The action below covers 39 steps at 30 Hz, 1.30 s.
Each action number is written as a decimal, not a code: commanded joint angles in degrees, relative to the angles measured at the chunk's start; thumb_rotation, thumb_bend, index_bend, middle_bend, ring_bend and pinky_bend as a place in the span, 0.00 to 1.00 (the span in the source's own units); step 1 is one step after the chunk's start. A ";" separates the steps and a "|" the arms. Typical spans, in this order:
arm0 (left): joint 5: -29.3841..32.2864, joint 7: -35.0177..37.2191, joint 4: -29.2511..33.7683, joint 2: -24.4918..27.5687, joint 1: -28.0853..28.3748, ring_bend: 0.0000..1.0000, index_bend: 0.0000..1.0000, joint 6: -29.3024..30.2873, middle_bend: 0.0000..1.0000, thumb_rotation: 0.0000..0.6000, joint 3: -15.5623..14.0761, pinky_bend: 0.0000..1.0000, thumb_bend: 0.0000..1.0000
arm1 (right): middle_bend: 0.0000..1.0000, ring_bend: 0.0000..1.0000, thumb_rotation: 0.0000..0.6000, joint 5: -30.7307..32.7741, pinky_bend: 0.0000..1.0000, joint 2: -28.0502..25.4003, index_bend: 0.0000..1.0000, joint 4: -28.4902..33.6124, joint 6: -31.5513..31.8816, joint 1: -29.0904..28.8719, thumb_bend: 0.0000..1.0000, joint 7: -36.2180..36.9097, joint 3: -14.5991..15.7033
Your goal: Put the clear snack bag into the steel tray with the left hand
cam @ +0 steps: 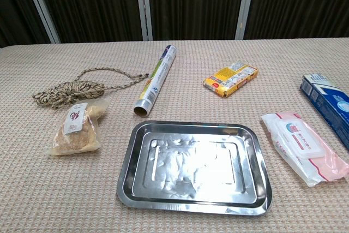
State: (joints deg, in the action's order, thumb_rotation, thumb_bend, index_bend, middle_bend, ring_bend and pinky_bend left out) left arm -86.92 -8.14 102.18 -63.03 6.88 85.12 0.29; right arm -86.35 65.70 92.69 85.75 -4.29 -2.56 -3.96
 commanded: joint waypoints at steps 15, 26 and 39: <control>-0.75 -0.53 -0.01 -0.04 -1.28 0.00 0.15 0.55 0.00 0.95 -0.49 0.00 0.08 | 0.00 0.00 1.00 -0.68 0.00 -0.10 0.00 -0.23 0.43 0.29 0.00 0.44 0.39; -1.17 -1.06 -0.09 -0.37 -0.38 0.00 0.15 -0.48 0.00 0.96 0.11 0.00 0.08 | 0.00 0.00 1.00 -0.51 0.00 0.16 0.00 -0.95 0.39 0.52 0.00 1.24 0.55; 0.99 -1.82 -0.34 -0.36 10.92 0.00 0.13 -18.49 0.00 0.96 2.19 0.00 0.08 | 0.00 0.00 1.00 -0.75 0.00 0.05 0.00 -1.06 0.56 0.54 0.00 1.66 0.50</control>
State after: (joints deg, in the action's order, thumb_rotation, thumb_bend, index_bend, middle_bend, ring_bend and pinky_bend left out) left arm -87.00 -9.79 102.14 -63.05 14.47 70.85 1.55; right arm -87.10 65.75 91.62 86.31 -3.76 -0.90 -3.46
